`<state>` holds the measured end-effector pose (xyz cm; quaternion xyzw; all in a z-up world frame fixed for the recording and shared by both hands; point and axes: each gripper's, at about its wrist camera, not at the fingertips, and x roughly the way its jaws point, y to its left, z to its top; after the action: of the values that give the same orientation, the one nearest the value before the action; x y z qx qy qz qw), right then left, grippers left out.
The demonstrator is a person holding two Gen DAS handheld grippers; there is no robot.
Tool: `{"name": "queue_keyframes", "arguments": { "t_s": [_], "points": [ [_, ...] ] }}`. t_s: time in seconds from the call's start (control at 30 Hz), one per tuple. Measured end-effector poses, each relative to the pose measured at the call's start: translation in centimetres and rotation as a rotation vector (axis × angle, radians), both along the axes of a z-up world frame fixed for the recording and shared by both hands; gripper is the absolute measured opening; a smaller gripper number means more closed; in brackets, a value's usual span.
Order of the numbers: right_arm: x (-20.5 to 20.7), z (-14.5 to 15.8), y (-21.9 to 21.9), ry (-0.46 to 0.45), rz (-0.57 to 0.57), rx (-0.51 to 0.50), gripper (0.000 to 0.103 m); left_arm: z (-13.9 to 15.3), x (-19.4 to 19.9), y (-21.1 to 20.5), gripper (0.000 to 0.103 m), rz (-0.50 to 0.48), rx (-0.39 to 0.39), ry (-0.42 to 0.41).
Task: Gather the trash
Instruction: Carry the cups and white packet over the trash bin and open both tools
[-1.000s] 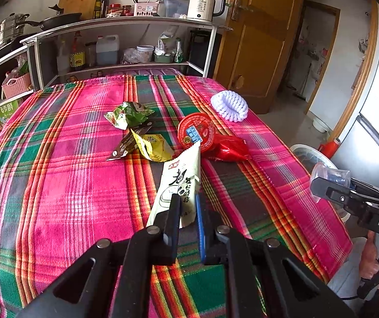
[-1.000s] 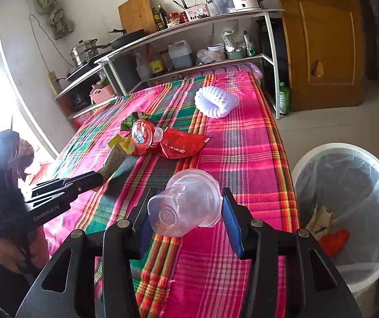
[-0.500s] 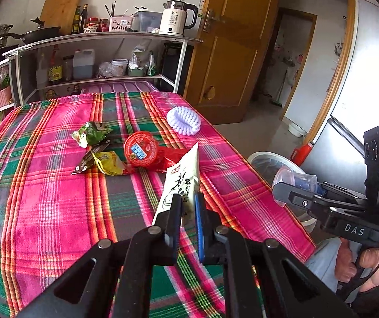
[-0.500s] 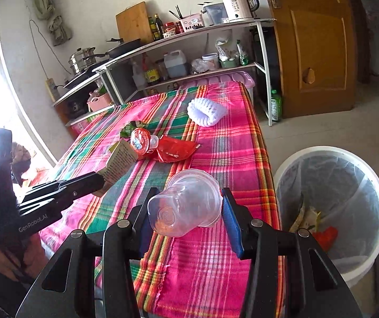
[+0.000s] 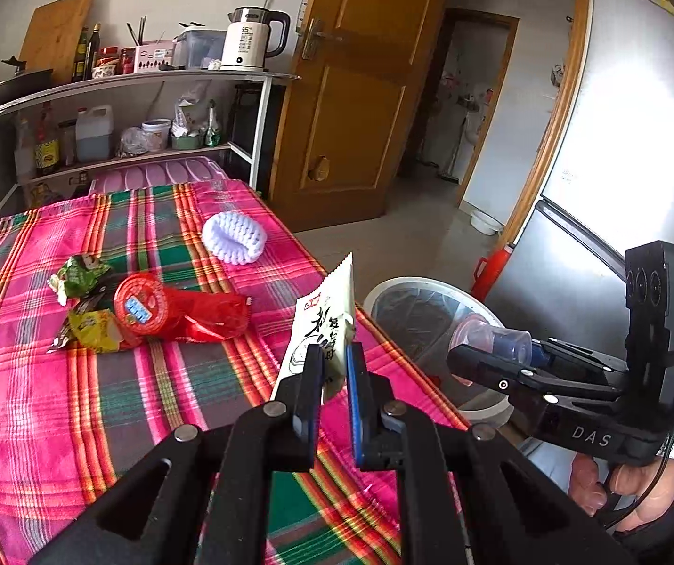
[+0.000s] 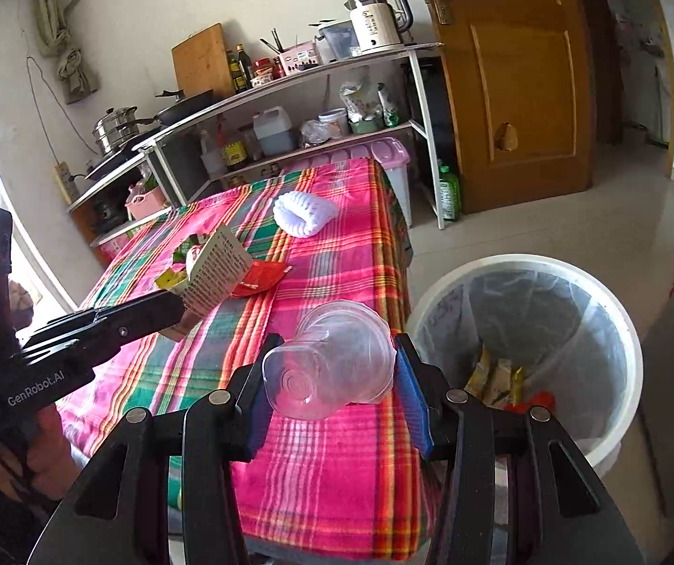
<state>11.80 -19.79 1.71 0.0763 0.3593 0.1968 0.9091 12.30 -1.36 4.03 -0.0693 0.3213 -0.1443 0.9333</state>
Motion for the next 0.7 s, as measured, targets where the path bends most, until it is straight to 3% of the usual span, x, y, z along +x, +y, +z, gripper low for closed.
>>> {"name": "queue_keyframes", "arguments": {
  "t_s": [0.7],
  "points": [
    [1.4, -2.8, -8.6, 0.057, -0.190, -0.009, 0.048, -1.0, 5.8, -9.8, 0.010, -0.202, -0.025, 0.037]
  ]
}}
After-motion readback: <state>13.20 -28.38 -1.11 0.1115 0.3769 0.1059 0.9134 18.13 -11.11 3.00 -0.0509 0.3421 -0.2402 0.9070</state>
